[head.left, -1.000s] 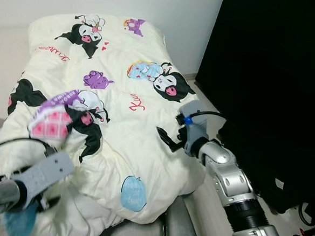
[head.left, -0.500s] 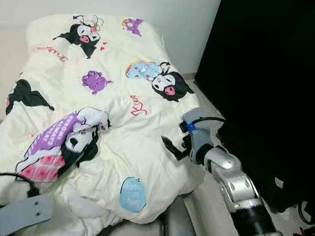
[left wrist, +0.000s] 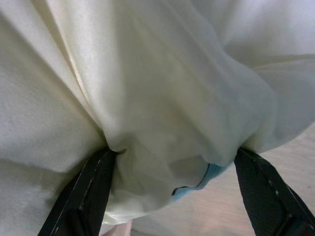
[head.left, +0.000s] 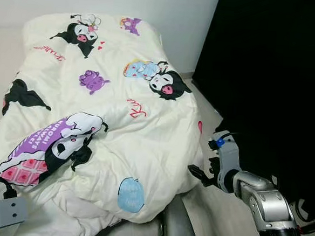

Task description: Clean up the room

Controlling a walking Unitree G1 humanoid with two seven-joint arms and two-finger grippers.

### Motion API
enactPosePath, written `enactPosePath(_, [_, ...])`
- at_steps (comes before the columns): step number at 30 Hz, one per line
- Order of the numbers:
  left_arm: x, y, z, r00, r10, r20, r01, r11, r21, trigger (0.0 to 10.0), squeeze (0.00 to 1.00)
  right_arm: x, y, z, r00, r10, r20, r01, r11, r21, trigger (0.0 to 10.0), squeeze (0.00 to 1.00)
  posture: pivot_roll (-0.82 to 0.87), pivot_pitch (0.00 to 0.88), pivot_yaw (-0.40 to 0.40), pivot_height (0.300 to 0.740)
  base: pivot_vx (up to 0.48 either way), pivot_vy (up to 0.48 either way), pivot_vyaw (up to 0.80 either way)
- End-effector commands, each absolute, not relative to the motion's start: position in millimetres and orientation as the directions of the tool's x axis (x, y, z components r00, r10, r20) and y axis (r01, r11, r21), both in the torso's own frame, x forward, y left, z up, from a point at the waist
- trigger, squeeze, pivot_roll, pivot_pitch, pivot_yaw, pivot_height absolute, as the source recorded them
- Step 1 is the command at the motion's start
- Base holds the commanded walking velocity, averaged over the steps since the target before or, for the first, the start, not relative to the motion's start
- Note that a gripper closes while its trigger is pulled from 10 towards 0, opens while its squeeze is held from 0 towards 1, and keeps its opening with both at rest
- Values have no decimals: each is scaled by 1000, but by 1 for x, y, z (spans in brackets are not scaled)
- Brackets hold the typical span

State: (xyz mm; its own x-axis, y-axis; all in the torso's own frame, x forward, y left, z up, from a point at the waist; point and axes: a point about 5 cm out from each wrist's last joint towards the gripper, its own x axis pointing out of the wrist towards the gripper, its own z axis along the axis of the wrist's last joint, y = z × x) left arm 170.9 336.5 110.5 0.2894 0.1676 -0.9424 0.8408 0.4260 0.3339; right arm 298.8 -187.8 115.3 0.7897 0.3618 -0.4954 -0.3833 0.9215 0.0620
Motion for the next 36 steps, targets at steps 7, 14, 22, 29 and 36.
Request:
enactPosePath(7, [170,350,96,230,207,-951,856,423,299,10000,0,289,-156,106,804,504,-317,-331,821,465,10000,0,-166,199,-61,521,0,0,0])
enactPosePath(14, [154,370,75,112,242,-964,861,460,216,10000,0,271,-140,75,719,546,-430,-259,785,562,10000,0,-159,204,-50,521,0,0,0])
enactPosePath(22, [143,374,66,52,228,-972,858,489,160,10000,0,266,-143,60,704,492,-512,-213,834,508,10000,0,-156,207,-45,521,0,0,0])
enactPosePath(29, [142,372,62,42,183,-982,850,510,131,10000,0,274,-152,63,769,423,-480,-199,871,449,1608,0,-154,207,-43,521,0,0,0])
enactPosePath(36, [147,380,66,33,169,-985,866,487,112,10000,0,286,-160,86,848,403,-343,-253,878,406,0,0,-152,206,-44,521,0,0,0])
